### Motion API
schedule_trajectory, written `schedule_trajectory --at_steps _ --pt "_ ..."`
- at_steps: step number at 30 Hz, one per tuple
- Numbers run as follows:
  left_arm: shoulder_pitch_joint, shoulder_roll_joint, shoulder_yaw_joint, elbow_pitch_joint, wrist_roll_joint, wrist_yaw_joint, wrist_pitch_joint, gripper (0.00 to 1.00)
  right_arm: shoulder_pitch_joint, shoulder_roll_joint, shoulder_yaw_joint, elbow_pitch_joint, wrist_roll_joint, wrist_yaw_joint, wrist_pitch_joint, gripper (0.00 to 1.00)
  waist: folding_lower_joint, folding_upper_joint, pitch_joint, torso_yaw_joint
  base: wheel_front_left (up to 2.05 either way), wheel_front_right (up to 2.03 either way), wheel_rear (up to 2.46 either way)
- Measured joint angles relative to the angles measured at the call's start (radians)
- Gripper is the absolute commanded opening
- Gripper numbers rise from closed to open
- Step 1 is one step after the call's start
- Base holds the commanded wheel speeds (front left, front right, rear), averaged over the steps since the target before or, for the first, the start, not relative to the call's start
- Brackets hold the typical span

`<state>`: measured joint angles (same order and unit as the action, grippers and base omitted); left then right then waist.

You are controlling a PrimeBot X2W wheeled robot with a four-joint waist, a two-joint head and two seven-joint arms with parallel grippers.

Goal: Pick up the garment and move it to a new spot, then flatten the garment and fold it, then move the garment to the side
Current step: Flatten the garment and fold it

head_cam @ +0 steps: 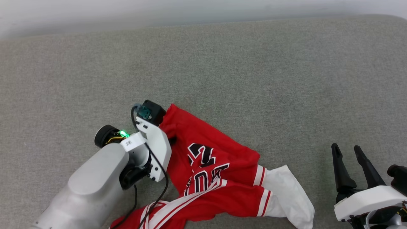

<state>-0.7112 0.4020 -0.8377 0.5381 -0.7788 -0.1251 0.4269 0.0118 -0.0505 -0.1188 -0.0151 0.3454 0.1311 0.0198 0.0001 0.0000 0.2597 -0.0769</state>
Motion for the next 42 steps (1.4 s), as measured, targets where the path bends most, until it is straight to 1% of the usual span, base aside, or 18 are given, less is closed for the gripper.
schedule_trajectory --at_steps 3,7,13,15,22,26,30,33,34,35,36,38,42 --pt "-0.035 -0.005 0.007 0.002 0.024 -0.003 -0.08 0.0 -0.003 0.0 -0.003 0.009 0.0 0.0 -0.002 1.0 0.0 0.0001 -0.009 0.002 0.0 0.0 0.0" --pt "-0.122 -0.008 0.043 0.001 0.057 0.0 -0.181 0.0 -0.01 0.0 -0.001 0.015 0.004 0.0 -0.004 1.0 0.0 0.0 -0.013 0.001 0.0 0.0 0.0" --pt "-0.238 -0.02 0.099 0.023 0.081 0.013 -0.299 0.0 -0.019 0.0 0.012 0.031 0.018 0.0 -0.018 1.0 0.0 0.0 -0.005 -0.019 0.0 0.0 0.0" --pt "-0.281 -0.02 0.114 0.044 0.083 0.019 -0.32 0.0 -0.025 0.0 0.016 0.038 0.024 0.0 -0.024 1.0 0.0 0.0 0.002 -0.028 0.0 0.0 0.0" --pt "-0.371 -0.018 0.139 0.14 0.086 0.02 -0.342 0.0 -0.049 0.0 0.045 0.059 0.04 0.0 -0.046 1.0 0.0 0.0 0.04 -0.065 0.0 0.0 0.0" --pt "-0.376 -0.016 0.14 0.23 0.051 0.01 -0.314 0.0 -0.073 0.0 0.065 0.067 0.049 0.0 -0.063 1.0 0.0 0.0 0.075 -0.087 0.0 0.0 0.0" --pt "-0.365 -0.033 0.128 0.3 0.002 0.0 -0.281 0.0 -0.088 0.0 0.075 0.078 0.052 0.0 -0.078 1.0 0.0 0.0 0.108 -0.104 0.0 0.0 0.0" --pt "-0.344 -0.044 0.113 0.335 -0.022 -0.003 -0.289 0.0 -0.097 0.0 0.079 0.089 0.049 0.0 -0.079 1.0 0.0 0.0 0.118 -0.11 0.0 0.0 0.0" --pt "-0.34 -0.046 0.106 0.34 -0.029 -0.004 -0.298 0.11 -0.1 0.0 0.08 0.092 0.044 0.0 -0.08 1.0 0.0 0.0 0.117 -0.109 0.0 0.0 0.0" --pt "-0.336 -0.051 0.102 0.342 -0.037 -0.004 -0.314 0.51 -0.104 0.0 0.081 0.092 0.04 0.0 -0.081 1.0 -0.0001 0.0 0.115 -0.106 0.0 0.0 0.0" --pt "-0.333 -0.056 0.099 0.344 -0.044 -0.004 -0.336 1.0 -0.111 0.0 0.081 0.091 0.039 0.0 -0.082 1.0 0.0 0.0001 0.111 -0.104 0.0 0.0 0.0" --pt "-0.32 -0.061 0.086 0.345 -0.054 -0.004 -0.38 1.0 -0.119 0.0 0.082 0.088 0.027 0.0 -0.083 1.0 0.0 0.0 0.099 -0.098 0.0 0.0 0.0" --pt "-0.278 -0.066 0.08 0.353 -0.061 -0.004 -0.52 1.0 -0.116 0.0 0.07 0.074 -0.004 0.0 -0.08 1.0 0.0 0.0 0.06 -0.083 0.0 0.0 0.0"
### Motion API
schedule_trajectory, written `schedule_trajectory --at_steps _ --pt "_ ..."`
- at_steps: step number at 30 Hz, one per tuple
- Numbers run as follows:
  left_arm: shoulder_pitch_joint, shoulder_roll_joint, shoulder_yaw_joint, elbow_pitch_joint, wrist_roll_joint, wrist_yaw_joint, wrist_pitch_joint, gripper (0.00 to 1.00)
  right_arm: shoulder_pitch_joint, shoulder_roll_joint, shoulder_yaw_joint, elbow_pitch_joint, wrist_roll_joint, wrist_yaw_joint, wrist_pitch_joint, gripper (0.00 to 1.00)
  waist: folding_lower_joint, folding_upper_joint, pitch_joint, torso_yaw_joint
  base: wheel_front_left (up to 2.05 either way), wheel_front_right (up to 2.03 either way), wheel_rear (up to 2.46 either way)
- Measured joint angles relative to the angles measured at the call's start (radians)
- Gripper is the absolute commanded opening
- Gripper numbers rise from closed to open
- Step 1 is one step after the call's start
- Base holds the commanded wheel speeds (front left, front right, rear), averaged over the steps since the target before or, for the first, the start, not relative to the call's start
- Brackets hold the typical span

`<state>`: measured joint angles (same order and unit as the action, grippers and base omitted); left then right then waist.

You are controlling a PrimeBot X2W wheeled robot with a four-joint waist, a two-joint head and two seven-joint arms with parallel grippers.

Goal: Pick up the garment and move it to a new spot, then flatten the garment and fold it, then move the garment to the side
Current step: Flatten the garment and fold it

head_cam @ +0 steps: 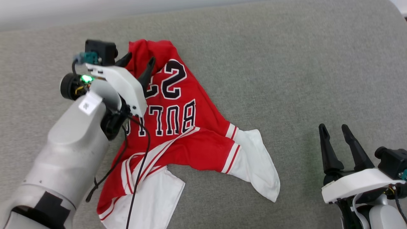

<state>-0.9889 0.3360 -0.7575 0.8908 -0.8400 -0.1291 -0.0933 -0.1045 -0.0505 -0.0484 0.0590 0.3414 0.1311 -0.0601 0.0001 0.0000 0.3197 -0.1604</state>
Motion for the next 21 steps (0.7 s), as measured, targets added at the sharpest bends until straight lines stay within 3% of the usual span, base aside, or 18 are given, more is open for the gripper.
schedule_trajectory --at_steps 4,9,21 --pt "0.048 -0.012 -0.004 0.004 0.014 0.001 -0.125 1.0 0.02 0.0 -0.015 -0.019 -0.028 0.0 0.028 1.0 -0.0001 0.0 -0.051 0.025 0.0 0.0 0.0" --pt "0.122 -0.019 0.033 -0.051 0.054 0.048 -0.166 1.0 0.051 0.0 -0.037 -0.056 -0.048 0.0 0.073 1.0 -0.0001 0.0 -0.113 0.069 0.0 0.0 0.0" --pt "0.506 0.009 0.293 -0.53 0.254 0.196 -0.17 1.0 0.121 0.0 -0.048 -0.127 -0.072 0.0 0.157 1.0 -0.0003 0.0 -0.228 0.16 0.0 0.0 0.0"
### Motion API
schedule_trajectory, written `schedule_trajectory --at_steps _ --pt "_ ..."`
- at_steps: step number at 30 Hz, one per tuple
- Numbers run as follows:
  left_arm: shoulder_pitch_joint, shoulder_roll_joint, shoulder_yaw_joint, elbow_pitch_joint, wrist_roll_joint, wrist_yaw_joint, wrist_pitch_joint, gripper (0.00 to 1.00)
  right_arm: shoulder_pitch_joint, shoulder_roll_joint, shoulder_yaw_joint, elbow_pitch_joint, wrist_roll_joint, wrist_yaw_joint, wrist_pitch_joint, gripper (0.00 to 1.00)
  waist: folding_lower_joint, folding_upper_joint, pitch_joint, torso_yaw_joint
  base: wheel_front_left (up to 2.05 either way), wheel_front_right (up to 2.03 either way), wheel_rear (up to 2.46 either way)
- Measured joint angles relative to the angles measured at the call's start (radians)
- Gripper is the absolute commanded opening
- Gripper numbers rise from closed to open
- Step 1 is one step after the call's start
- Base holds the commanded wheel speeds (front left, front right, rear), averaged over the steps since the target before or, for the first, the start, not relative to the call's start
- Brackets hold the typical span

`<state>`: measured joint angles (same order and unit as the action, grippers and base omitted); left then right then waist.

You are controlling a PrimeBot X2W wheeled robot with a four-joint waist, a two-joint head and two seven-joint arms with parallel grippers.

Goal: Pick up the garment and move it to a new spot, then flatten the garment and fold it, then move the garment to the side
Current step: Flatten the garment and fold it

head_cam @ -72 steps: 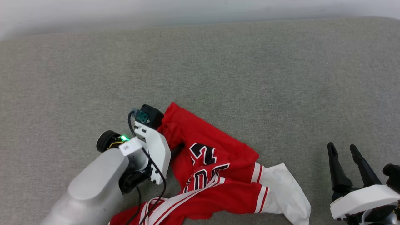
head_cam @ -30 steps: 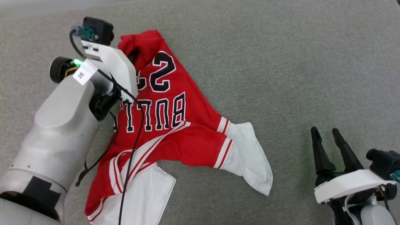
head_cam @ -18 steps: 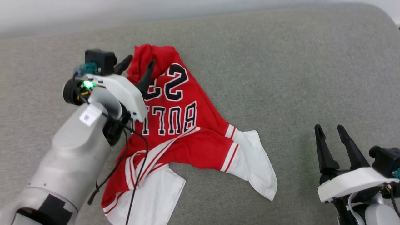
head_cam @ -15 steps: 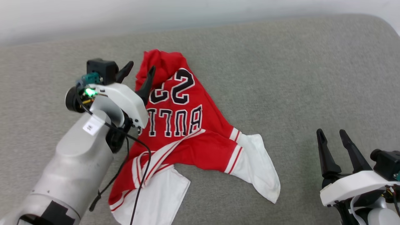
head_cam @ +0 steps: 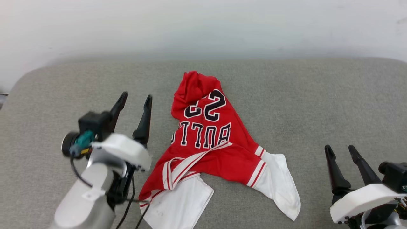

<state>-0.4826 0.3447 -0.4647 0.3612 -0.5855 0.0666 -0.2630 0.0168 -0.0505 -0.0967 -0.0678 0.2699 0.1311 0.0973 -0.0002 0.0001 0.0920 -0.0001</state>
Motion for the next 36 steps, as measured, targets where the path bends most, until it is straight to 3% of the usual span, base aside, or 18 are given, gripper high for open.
schedule_trajectory --at_steps 9,15,17,23,27,36 --pt "0.282 0.001 0.116 -0.204 0.075 0.085 0.0 1.0 0.044 0.0 -0.002 -0.031 -0.016 0.0 0.029 1.0 0.0 0.0 -0.052 0.027 0.0 0.0 0.0" --pt "0.407 0.004 0.152 -0.28 0.09 0.105 0.0 1.0 0.08 0.0 -0.012 -0.041 -0.035 0.0 0.077 1.0 0.0 0.0 -0.068 0.04 0.0 0.0 0.0" --pt "0.425 0.006 0.156 -0.3 0.094 0.11 0.0 1.0 0.091 0.0 -0.01 -0.039 -0.049 0.0 0.12 1.0 0.0001 0.0 -0.067 0.044 0.0 0.0 0.0" --pt "0.464 0.024 0.152 -0.353 0.106 0.119 0.002 1.0 0.133 -0.005 0.019 -0.001 -0.067 0.0 0.41 1.0 0.0002 0.0 -0.058 0.057 0.0 0.0 0.0" --pt "0.469 0.027 0.147 -0.373 0.106 0.119 0.006 1.0 0.129 -0.051 0.085 0.002 -0.057 0.0 0.546 1.0 0.0001 0.0 -0.04 0.071 0.0 0.0 0.0" --pt "0.456 0.005 0.128 -0.382 0.102 0.113 0.007 1.0 0.023 -0.142 0.224 0.087 -0.041 0.0 0.607 1.0 0.0002 0.0 0.007 0.116 0.0 0.0 0.0"
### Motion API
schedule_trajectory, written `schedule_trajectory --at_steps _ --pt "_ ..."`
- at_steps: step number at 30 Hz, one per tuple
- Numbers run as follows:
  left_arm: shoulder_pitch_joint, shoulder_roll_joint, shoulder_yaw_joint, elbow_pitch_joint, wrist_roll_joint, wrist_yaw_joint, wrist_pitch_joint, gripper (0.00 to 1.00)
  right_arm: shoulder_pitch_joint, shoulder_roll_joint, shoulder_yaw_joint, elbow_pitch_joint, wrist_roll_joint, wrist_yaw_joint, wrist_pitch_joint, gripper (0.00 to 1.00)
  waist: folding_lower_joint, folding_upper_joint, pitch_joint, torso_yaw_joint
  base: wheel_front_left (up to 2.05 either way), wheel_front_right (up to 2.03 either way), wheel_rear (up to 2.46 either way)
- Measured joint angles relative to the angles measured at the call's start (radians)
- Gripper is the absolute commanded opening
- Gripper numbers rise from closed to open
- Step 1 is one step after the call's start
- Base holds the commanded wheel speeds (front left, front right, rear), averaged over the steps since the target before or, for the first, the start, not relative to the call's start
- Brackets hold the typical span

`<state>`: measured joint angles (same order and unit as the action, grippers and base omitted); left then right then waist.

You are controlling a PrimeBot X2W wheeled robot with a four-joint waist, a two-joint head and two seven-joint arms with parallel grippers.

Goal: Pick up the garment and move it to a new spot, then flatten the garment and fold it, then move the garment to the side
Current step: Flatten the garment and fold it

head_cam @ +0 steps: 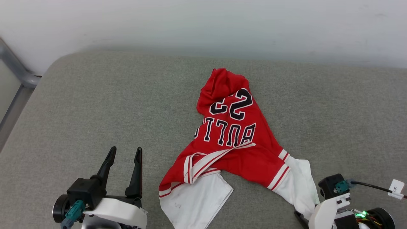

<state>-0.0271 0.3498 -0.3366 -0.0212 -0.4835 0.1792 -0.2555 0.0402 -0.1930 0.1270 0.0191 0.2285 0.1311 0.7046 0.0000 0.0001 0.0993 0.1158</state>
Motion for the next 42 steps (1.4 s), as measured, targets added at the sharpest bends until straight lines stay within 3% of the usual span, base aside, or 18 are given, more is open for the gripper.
schedule_trajectory --at_steps 8,9,10,11,18,31,34,42 --pt "-0.018 -0.019 -0.006 0.026 -0.012 -0.023 -0.003 1.0 -0.073 -0.021 0.048 0.155 0.043 0.0 0.006 1.0 0.0 -0.0001 0.044 0.031 0.0 0.0 0.0" --pt "-0.019 -0.019 -0.008 0.032 -0.013 -0.03 -0.003 1.0 -0.079 -0.021 0.047 0.169 0.049 -0.001 0.017 0.93 0.0 -0.0001 0.046 0.033 0.0 0.0 0.0" --pt "-0.019 -0.02 -0.009 0.037 -0.014 -0.031 -0.003 1.0 -0.084 -0.021 0.048 0.178 0.056 -0.002 0.027 0.34 0.0 -0.0001 0.047 0.035 0.0 0.0 0.0" --pt "-0.019 -0.019 -0.009 0.043 -0.017 -0.039 -0.003 1.0 -0.087 -0.02 0.046 0.184 0.066 -0.002 0.032 0.0 0.0 -0.0001 0.045 0.036 0.0 0.0 0.0" --pt "-0.019 0.009 -0.047 0.071 -0.06 -0.094 0.093 1.0 -0.075 0.004 0.014 0.167 0.087 0.0 -0.029 0.0 0.0 0.0 0.006 0.026 0.0 0.0 0.0" --pt "-0.017 0.135 -0.232 -0.023 -0.169 -0.222 0.621 1.0 -0.024 0.054 -0.053 0.055 0.052 0.0 -0.052 0.0 0.0 0.0 -0.05 -0.025 0.0 0.0 0.0" --pt "-0.027 0.138 -0.296 -0.007 -0.191 -0.25 0.733 1.0 -0.02 0.067 -0.05 0.035 0.045 0.0 -0.047 0.0 0.0 0.0 -0.031 -0.04 0.0 0.0 0.0" --pt "-0.105 0.105 -0.358 0.12 -0.206 -0.279 0.805 1.0 -0.041 0.075 -0.044 0.013 0.034 0.0 -0.044 0.0 0.0 0.0 0.022 -0.063 0.0 0.0 0.0"
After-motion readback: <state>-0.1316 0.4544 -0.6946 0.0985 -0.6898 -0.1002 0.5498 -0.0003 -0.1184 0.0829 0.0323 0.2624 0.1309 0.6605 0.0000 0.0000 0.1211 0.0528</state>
